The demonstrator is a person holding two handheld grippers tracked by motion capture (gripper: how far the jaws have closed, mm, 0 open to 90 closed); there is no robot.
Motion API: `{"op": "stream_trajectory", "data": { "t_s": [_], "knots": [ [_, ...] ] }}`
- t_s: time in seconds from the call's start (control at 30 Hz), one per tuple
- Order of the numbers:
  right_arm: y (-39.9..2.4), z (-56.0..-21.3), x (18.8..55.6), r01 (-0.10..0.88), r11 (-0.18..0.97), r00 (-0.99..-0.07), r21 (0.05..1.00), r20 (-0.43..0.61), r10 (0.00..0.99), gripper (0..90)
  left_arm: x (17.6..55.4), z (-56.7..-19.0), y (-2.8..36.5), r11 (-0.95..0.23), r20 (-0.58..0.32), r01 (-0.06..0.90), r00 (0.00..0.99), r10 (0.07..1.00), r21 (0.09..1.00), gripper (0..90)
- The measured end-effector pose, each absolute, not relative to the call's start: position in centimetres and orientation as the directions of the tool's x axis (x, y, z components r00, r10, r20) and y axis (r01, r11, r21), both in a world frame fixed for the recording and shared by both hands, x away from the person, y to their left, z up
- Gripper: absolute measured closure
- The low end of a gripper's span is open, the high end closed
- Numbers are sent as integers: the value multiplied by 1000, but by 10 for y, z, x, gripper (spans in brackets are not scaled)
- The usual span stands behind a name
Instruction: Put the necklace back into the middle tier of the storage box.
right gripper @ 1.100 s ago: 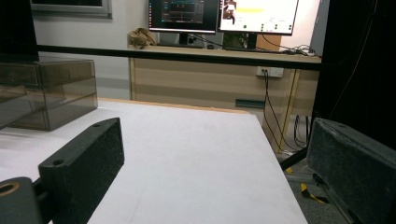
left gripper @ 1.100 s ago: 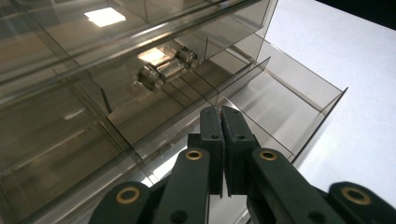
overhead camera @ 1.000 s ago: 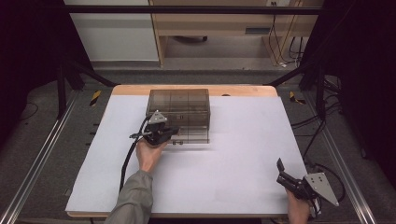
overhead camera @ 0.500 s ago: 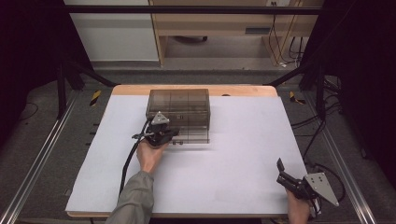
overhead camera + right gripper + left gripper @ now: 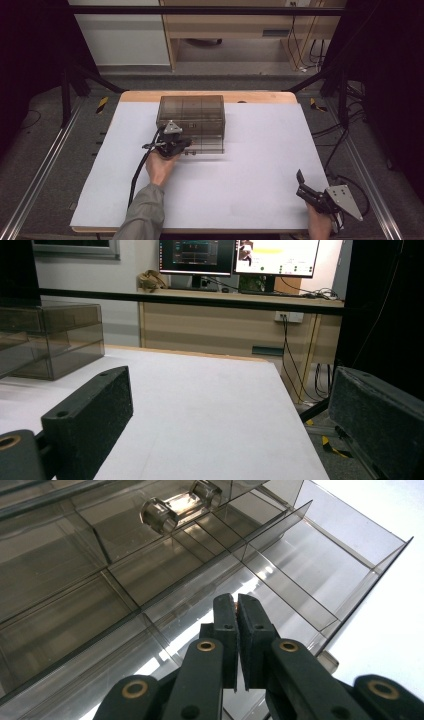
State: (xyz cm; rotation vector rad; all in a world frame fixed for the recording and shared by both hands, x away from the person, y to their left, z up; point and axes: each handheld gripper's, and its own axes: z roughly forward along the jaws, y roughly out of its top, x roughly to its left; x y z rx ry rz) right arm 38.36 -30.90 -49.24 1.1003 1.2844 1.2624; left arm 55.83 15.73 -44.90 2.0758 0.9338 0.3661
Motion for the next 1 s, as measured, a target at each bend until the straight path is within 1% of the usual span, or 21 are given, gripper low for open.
{"op": "stream_trajectory", "data": {
  "t_s": [0.23,0.27,0.43,0.53,0.8,1.0],
  "knots": [
    [-309,-492,384,-33,47,-103,998,-50,993,45,555,-442,160,-375,-61,463,690,721,803,818],
    [-309,-492,384,-33,47,-103,998,-50,993,45,557,-441,161,-379,-44,429,707,706,820,801],
    [-309,-492,384,-33,48,-102,998,-51,993,45,551,-431,168,-349,-51,403,713,699,846,732],
    [-309,-492,384,-31,50,-103,998,-53,993,45,548,-426,170,-335,-56,393,715,697,856,700],
    [-309,-492,383,-32,51,-103,998,-54,993,45,544,-420,174,-326,-50,379,715,697,866,676],
    [-309,-492,383,-32,51,-102,998,-54,993,45,537,-409,186,-305,-45,357,711,702,883,601]
  ]
}}
